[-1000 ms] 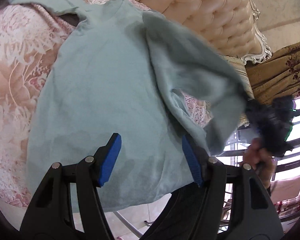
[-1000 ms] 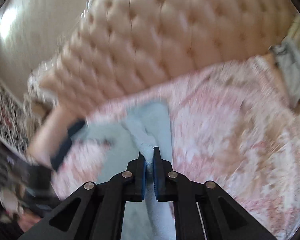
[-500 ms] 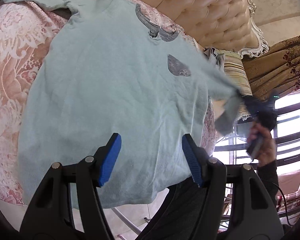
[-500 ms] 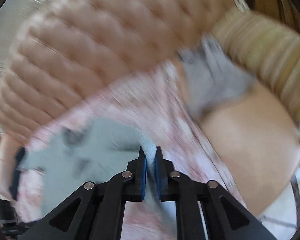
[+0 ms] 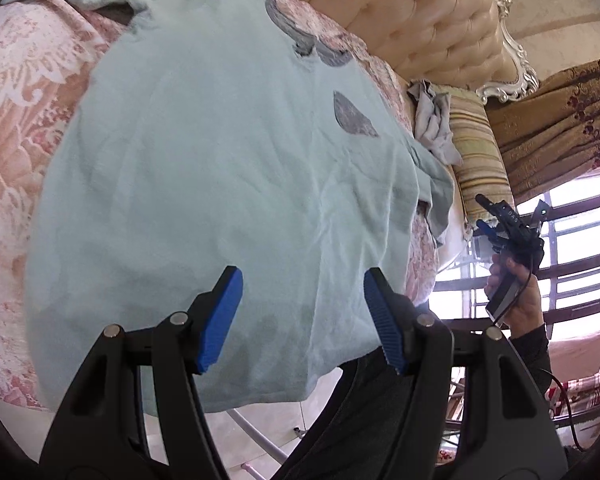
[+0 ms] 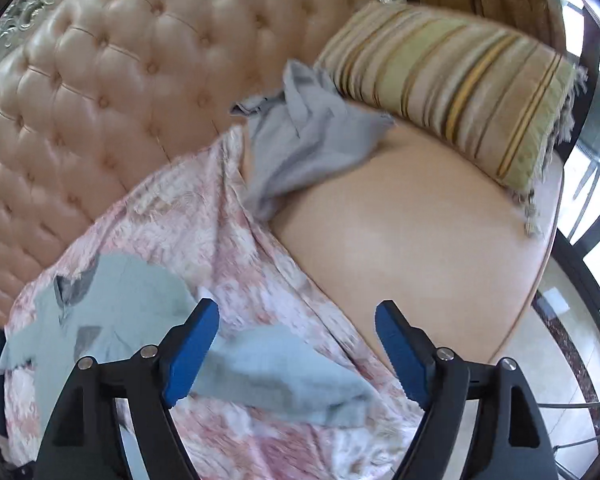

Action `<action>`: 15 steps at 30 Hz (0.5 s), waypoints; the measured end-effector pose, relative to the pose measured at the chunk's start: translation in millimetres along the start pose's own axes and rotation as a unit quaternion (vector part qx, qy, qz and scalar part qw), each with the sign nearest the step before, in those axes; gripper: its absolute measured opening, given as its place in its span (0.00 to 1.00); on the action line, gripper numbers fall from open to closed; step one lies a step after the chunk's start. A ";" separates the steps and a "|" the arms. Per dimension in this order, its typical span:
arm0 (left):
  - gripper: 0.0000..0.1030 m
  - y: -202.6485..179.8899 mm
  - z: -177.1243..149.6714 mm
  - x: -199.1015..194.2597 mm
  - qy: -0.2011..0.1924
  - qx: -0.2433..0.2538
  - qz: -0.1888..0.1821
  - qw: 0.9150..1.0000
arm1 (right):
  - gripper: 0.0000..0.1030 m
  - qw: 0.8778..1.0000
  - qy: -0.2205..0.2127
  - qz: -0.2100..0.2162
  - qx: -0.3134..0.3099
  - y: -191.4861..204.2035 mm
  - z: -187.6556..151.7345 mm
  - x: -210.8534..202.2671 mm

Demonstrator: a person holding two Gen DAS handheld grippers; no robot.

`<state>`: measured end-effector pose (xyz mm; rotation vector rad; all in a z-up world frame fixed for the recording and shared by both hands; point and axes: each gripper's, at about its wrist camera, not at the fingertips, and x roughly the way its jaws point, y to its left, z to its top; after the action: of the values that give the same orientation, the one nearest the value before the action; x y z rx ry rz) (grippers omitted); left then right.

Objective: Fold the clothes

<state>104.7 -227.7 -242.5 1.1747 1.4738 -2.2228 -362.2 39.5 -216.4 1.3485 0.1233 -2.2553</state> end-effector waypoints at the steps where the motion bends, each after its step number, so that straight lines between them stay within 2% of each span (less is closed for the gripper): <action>1: 0.64 0.3 -0.7 0.2 0.001 0.000 0.000 1.000 | 0.79 1.000 0.017 -0.002 -0.001 -5.3 -2.2 6.2; 2: 0.64 0.5 -1.4 0.3 0.001 -0.001 0.001 1.000 | 0.79 0.999 0.033 -0.003 -0.001 -10.8 -4.5 12.4; 6: 0.64 1.5 -4.1 0.9 0.004 -0.002 0.002 1.000 | 0.79 0.989 0.096 0.025 0.106 -46.9 -27.0 28.1; 8: 0.64 3.4 -3.2 -0.1 0.001 -0.005 0.003 1.000 | 0.79 0.973 0.083 0.084 0.200 -69.3 -41.8 19.9; 10: 0.64 6.1 -2.0 0.4 -0.001 -0.011 0.005 1.000 | 0.79 0.940 0.097 0.156 0.288 -83.2 -61.3 21.1; 12: 0.64 5.9 -3.0 2.4 0.001 -0.012 0.004 1.000 | 0.79 0.918 0.113 0.202 0.323 -84.1 -71.4 28.6; 13: 0.64 5.4 -3.9 3.6 0.003 -0.012 0.003 1.000 | 0.79 0.912 0.103 0.219 0.331 -85.1 -72.9 32.5; 15: 0.64 2.8 -5.9 3.9 0.005 -0.008 0.004 1.000 | 0.79 0.908 0.091 0.224 0.342 -87.1 -71.7 36.7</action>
<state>106.7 -223.0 -248.2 1.1866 1.4846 -2.2000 -359.2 124.8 -298.8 1.7014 -0.9046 -1.8235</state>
